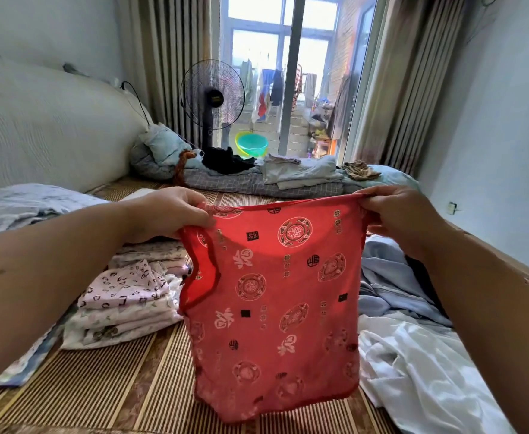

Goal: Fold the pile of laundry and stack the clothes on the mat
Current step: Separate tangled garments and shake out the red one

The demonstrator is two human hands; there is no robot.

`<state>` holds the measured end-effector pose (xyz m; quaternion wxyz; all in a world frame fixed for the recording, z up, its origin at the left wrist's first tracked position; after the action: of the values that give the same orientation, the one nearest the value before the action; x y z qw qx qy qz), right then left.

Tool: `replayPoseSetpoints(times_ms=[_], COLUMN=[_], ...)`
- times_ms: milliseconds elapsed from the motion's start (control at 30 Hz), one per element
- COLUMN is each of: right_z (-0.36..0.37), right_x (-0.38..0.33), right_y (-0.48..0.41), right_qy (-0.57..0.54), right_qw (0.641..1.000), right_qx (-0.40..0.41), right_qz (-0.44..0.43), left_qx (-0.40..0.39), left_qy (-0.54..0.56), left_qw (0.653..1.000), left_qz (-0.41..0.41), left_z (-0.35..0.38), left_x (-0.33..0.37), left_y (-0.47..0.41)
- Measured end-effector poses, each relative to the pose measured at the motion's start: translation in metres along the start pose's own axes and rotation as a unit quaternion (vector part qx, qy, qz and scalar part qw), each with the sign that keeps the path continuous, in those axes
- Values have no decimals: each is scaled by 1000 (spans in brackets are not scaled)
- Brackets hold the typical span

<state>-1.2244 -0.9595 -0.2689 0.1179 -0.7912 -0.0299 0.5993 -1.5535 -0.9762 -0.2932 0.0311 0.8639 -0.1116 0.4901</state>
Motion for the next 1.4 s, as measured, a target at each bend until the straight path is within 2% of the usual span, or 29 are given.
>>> replayPoseSetpoints(times_ms=[100,433,533,667,733,867,1000,1100,1167,1300,1400], right_z=[-2,-7,-10,-5,-2,-5,-10,-12,-13,-12,-13], right_x=[0,4,6,11,14,19,22,23,25,28,30], right_y=[1,10,11,12,12,11,8,8,8,6,6], right_qy=[-38,-162,-210,-236,-222,-204,-213,-221,-222,-217,-215], right_qw=[999,984,974,965,968,971,968,966,966,967,967], right_qx=[-18,-41,-32,-35,-36,-23,-21,-24,-23,-27,-25], right_qz=[16,54,78,107,114,124,131,132,132,133,133], left_qx=[45,75,84,113,129,71,-1,29,64,103,73], left_qy=[-126,-164,-101,108,134,97,-30,-194,-250,-218,-89], left_qw=[991,984,991,988,982,993,999,980,965,965,989], left_qz=[8,10,0,8,22,1,-23,22,54,109,91], left_z=[-6,-5,-2,12,18,28,33,30,29,28,32], left_x=[-1,4,5,6,8,8,4,7,10,11,7], left_y=[0,0,0,-2,-4,-5,-2,-2,-1,-3,-3])
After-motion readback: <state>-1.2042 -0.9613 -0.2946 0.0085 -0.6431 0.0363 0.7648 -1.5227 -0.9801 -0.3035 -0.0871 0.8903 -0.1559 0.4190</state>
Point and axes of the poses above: each hand's wrist, its own y-axis away from the middle knuckle, its own z-axis out of the palm, x = y × z, the point moved 6 cm from there along -y, towards the middle knuckle, and after that the axes turned 4 degrees about z, right-handed, at the moved point
